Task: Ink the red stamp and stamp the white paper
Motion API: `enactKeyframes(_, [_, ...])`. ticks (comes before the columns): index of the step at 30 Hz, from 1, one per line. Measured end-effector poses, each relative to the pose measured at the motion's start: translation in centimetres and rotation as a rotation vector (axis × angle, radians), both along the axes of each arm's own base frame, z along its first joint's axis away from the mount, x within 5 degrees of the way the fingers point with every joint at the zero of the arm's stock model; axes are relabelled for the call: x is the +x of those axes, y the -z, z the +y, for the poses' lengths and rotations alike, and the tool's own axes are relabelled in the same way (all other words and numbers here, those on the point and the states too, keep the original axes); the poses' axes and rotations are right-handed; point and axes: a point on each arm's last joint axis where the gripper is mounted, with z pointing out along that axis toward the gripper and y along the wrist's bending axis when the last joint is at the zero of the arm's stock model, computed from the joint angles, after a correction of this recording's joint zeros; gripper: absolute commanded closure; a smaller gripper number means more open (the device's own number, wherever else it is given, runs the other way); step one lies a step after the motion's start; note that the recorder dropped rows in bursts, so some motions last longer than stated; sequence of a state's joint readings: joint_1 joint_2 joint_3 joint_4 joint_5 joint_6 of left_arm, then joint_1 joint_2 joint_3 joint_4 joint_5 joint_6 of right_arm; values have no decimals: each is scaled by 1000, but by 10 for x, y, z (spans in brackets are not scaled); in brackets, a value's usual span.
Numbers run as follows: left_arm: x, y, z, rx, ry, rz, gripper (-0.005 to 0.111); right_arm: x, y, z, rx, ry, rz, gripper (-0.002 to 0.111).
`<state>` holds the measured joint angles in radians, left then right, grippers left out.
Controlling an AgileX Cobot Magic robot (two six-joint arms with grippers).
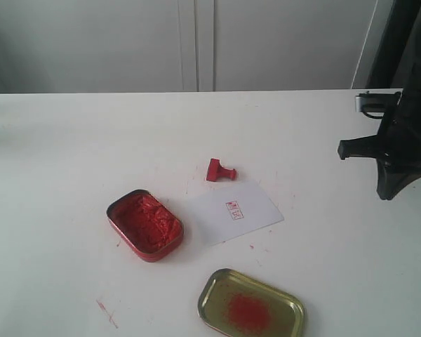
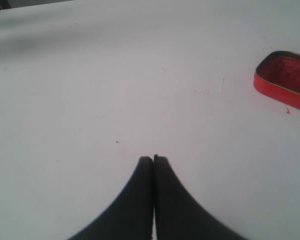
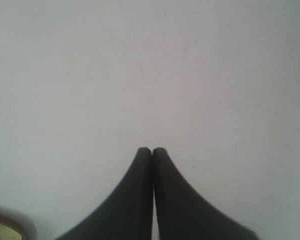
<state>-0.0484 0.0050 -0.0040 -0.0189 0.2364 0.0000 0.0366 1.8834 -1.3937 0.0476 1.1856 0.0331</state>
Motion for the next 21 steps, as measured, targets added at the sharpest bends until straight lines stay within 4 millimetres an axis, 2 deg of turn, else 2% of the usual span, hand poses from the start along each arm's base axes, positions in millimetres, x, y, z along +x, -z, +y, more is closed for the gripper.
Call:
enactKeyframes(10, [0, 0, 0, 0, 0, 0, 107, -31, -26, -2, 3, 8, -157, 108])
enactKeyframes(21, [0, 0, 0, 0, 0, 0, 107, -69, -45, -6, -20, -22, -297, 108])
